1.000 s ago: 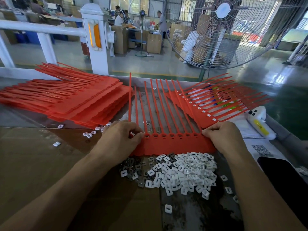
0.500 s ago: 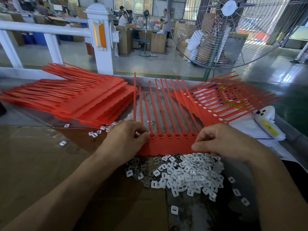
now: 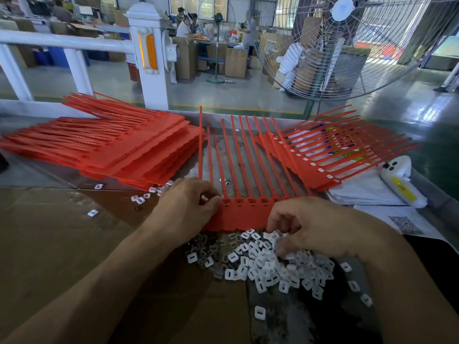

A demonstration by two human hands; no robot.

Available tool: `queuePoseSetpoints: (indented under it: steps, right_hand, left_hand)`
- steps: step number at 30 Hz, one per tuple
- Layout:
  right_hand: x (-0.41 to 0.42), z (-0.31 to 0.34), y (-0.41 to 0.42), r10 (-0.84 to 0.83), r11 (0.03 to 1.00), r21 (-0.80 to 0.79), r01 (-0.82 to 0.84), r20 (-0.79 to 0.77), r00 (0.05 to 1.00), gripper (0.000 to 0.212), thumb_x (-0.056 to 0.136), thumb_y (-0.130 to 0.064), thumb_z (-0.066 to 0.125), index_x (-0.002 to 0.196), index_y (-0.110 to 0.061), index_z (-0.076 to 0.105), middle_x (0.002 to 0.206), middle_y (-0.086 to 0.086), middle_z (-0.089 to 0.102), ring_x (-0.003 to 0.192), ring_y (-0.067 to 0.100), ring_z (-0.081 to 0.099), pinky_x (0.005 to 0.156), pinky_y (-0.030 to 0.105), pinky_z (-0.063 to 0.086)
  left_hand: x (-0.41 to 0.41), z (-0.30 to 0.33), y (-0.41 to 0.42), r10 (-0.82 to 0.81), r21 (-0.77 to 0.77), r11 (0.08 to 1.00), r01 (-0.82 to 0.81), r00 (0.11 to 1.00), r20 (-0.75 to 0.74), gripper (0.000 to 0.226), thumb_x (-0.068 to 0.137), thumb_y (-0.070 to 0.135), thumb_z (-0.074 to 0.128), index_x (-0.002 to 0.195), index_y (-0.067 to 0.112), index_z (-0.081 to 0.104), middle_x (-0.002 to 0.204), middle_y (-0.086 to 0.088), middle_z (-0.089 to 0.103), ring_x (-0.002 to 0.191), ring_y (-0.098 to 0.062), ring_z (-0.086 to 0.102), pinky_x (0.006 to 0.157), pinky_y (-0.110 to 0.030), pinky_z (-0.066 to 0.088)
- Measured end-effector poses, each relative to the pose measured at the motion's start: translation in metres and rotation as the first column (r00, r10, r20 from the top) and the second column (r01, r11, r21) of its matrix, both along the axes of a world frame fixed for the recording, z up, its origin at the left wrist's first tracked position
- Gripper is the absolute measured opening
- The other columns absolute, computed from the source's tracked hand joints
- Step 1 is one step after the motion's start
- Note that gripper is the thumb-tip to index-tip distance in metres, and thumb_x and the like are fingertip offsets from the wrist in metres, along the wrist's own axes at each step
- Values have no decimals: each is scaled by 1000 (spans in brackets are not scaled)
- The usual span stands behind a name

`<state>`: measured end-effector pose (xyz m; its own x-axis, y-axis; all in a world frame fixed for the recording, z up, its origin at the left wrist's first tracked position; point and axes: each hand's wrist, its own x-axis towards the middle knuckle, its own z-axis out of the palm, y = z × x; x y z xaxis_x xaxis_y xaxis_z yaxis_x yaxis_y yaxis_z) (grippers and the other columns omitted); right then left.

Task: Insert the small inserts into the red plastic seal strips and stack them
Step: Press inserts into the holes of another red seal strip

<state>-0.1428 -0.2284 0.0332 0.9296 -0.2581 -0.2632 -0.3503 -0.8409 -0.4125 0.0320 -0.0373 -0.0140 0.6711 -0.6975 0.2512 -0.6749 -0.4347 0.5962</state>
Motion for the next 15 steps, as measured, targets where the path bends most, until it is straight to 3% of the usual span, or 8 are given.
queuePoseSetpoints:
  steps: [2, 7, 12, 15]
  right_hand:
    - [2, -1, -2, 12, 999, 47, -13, 28, 1000, 23, 78, -41, 89, 93, -42, 72, 89, -17, 68, 79, 3, 64, 75, 33, 56]
    - [1, -5, -8, 9, 979, 202, -35, 132, 991, 9, 85, -31, 85, 86, -34, 77, 77, -18, 73, 65, -3, 65, 58, 13, 47]
    - [4, -12, -11, -116, 919, 394, -6, 285, 952, 11, 92, -21, 78, 88, -31, 76, 72, -1, 71, 59, 16, 65, 59, 30, 57]
    - [7, -15, -7, -185, 852, 523, -29, 352, 917, 7, 93, -19, 77, 90, -26, 78, 72, 0, 70, 61, 15, 66, 61, 26, 56]
  left_hand:
    - [0, 0, 0, -5, 3, 1000, 5, 1000, -1, 16, 96, 44, 61, 99, 34, 74, 100, 21, 64, 100, -6, 59, 100, -46, 48]
    - [0, 0, 0, -7, -8, 1000, 7, 1000, -3, 14, 96, 45, 61, 95, 37, 72, 98, 22, 63, 99, -5, 59, 100, -47, 48]
    - [-2, 1, -1, -25, -54, 998, 25, 1000, 5, 12, 96, 38, 64, 96, 33, 75, 95, 23, 66, 97, -3, 60, 97, -42, 50]
    - [-6, 3, -1, -92, -78, 993, 92, 996, 5, 10, 94, 35, 66, 98, 32, 75, 100, 21, 69, 99, 0, 61, 92, -34, 52]
